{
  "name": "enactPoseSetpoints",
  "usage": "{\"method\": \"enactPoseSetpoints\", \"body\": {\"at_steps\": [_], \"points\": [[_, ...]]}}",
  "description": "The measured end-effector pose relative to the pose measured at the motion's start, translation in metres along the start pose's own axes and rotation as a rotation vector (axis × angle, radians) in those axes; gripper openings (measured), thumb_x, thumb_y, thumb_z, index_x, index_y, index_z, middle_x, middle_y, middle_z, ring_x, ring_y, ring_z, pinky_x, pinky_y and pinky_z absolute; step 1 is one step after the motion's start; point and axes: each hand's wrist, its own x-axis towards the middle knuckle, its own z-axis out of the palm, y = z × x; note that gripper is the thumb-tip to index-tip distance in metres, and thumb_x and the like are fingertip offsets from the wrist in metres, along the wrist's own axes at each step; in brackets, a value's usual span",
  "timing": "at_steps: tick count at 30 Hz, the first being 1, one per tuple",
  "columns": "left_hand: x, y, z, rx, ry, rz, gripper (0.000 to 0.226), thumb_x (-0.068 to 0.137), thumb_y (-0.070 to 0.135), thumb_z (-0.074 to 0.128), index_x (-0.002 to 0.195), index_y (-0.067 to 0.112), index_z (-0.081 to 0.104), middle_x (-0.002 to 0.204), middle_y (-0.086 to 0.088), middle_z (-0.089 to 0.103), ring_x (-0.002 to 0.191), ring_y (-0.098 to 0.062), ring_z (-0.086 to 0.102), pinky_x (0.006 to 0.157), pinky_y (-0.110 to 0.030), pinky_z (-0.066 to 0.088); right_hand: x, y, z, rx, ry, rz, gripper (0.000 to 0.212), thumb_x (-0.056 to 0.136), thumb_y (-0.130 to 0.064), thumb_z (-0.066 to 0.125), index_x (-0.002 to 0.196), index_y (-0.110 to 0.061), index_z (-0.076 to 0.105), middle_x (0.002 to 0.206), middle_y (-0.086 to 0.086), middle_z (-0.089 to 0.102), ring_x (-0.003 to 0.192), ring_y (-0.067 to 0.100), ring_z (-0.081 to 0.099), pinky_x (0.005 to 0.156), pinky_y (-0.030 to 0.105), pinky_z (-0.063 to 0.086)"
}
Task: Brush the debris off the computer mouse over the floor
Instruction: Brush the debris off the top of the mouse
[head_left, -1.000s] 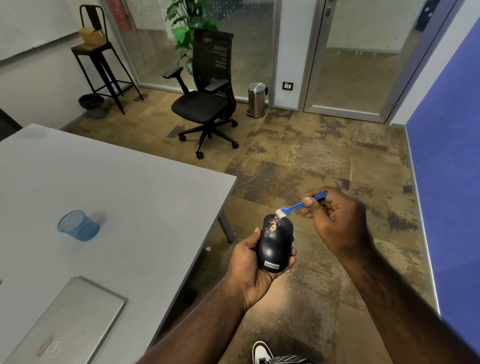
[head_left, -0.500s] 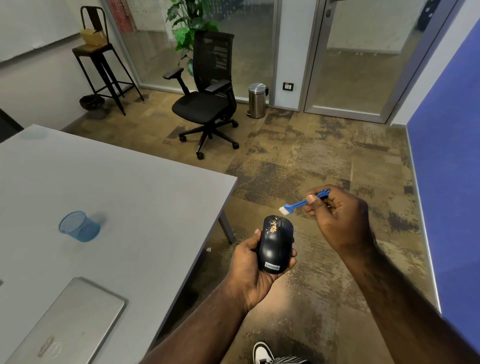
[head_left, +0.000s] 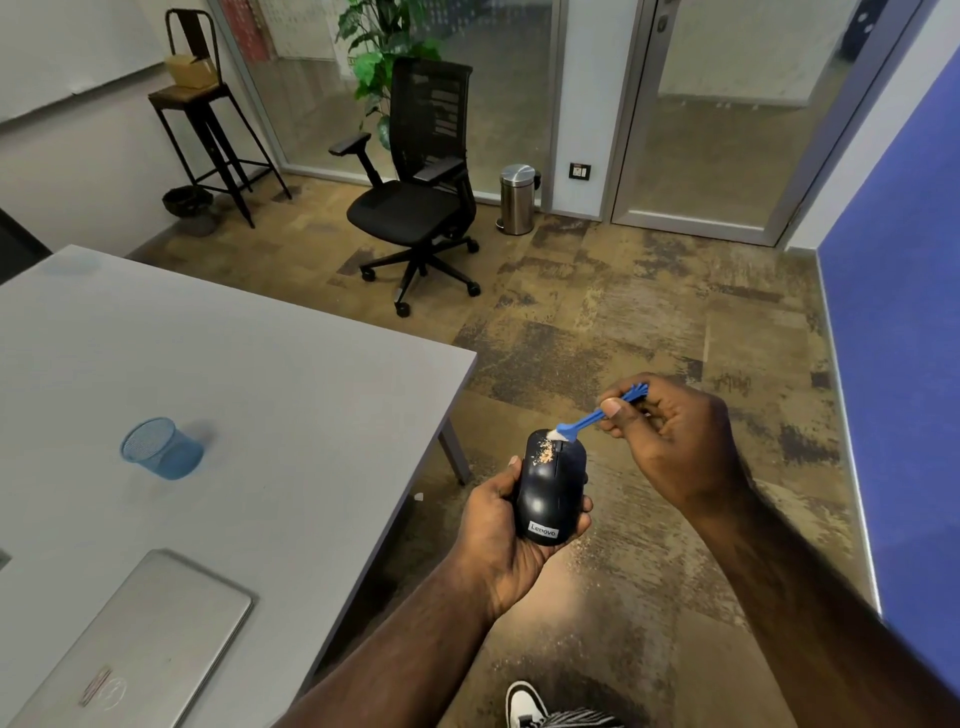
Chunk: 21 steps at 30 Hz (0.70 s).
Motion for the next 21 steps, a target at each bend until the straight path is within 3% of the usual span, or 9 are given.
{"method": "enactPoseSetpoints", "body": {"at_steps": [3,7,12,16,21], "points": [[-0.001,-0.001,-0.001,0.01,0.007,-0.011,0.056,0.101,0.039,0.032,0.12,-0.007,0.058,0.099,-0.025,0.066,0.075,-0.034,0.064,0.061,-0.036,0.059,0.003,0.001,-0.002,-0.101,0.026,-0.003,0.009,0.09,-0.011,0.067,0.092,-0.017,0.072,0.077,0.0,0.072,0.069,0.014,0.072,0.062,0.043,0.06],[-0.001,0.0,-0.001,0.016,0.008,-0.005,0.055,0.102,0.038,0.033,0.12,-0.007,0.059,0.1,-0.025,0.066,0.076,-0.034,0.063,0.063,-0.036,0.058,0.001,-0.001,-0.004,0.0,-0.027,-0.051,0.011,0.09,-0.009,0.067,0.092,-0.019,0.072,0.081,-0.003,0.072,0.07,0.01,0.072,0.064,0.041,0.061],[0.0,-0.001,-0.003,0.014,0.011,-0.009,0.057,0.101,0.039,0.033,0.123,-0.008,0.057,0.103,-0.026,0.064,0.078,-0.035,0.062,0.063,-0.037,0.058,0.003,0.009,-0.007,-0.146,-0.013,-0.034,0.008,0.09,-0.01,0.067,0.089,-0.015,0.072,0.078,0.002,0.071,0.067,0.023,0.07,0.06,0.046,0.058],[0.0,0.001,-0.005,0.008,0.004,-0.002,0.058,0.101,0.039,0.032,0.123,-0.008,0.058,0.104,-0.026,0.064,0.079,-0.035,0.063,0.063,-0.037,0.059,-0.001,0.005,-0.01,0.008,-0.013,0.0,0.011,0.09,-0.009,0.067,0.091,-0.019,0.072,0.079,0.0,0.073,0.07,0.015,0.072,0.063,0.046,0.061],[0.0,0.002,-0.005,-0.003,0.003,0.005,0.058,0.101,0.038,0.031,0.123,-0.009,0.057,0.101,-0.026,0.065,0.076,-0.035,0.063,0.061,-0.036,0.059,-0.004,0.004,-0.016,0.019,-0.055,-0.003,0.018,0.088,-0.004,0.068,0.088,-0.023,0.07,0.078,-0.004,0.072,0.068,0.01,0.071,0.063,0.041,0.061]]}}
